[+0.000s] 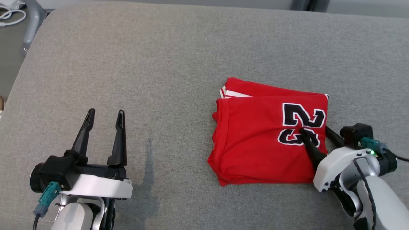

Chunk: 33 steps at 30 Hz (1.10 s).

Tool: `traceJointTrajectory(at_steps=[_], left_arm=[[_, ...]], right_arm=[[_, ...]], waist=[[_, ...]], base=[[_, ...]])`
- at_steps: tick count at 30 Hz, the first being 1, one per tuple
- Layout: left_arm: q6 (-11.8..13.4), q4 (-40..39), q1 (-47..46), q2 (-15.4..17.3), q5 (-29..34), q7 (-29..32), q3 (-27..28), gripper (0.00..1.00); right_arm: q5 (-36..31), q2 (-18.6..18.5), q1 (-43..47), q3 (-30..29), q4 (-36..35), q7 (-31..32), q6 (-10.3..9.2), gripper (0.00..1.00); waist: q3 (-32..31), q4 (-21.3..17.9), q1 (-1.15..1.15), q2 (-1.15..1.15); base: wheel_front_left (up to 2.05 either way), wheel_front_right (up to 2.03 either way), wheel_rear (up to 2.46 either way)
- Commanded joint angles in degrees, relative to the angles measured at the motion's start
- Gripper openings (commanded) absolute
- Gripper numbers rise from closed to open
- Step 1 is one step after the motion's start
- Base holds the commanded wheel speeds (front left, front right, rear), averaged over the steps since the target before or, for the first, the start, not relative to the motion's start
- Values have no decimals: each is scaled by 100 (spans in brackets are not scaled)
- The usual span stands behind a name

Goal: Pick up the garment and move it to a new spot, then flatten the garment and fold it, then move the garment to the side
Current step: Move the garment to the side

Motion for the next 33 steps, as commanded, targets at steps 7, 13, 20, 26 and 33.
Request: traceJointTrajectory(at_steps=[7,13,20,26,33], left_arm=[[-43,114,-207,53,31,-90,53,100],[-102,20,-252,170,-21,-69,92,100],[-99,-241,-463,406,66,77,149,100],[-72,-546,-679,626,155,310,194,100],[-123,-774,-1040,873,294,574,169,100]], right_arm=[[32,-224,-25,305,-5,132,-2,0],[-134,-575,115,464,-639,151,-6,0],[-398,-1184,300,177,-1499,208,0,0],[-529,-1888,-113,-157,-1823,77,0,0],[-314,-2461,-1248,-41,-1262,-450,-1,0]], waist=[[66,-223,0,0],[152,-885,0,0],[520,-1826,0,0],[971,-2490,0,0],[1508,-2823,0,0]], base=[[0,0,0],[0,0,0],[0,0,0],[0,0,0],[0,0,0]])
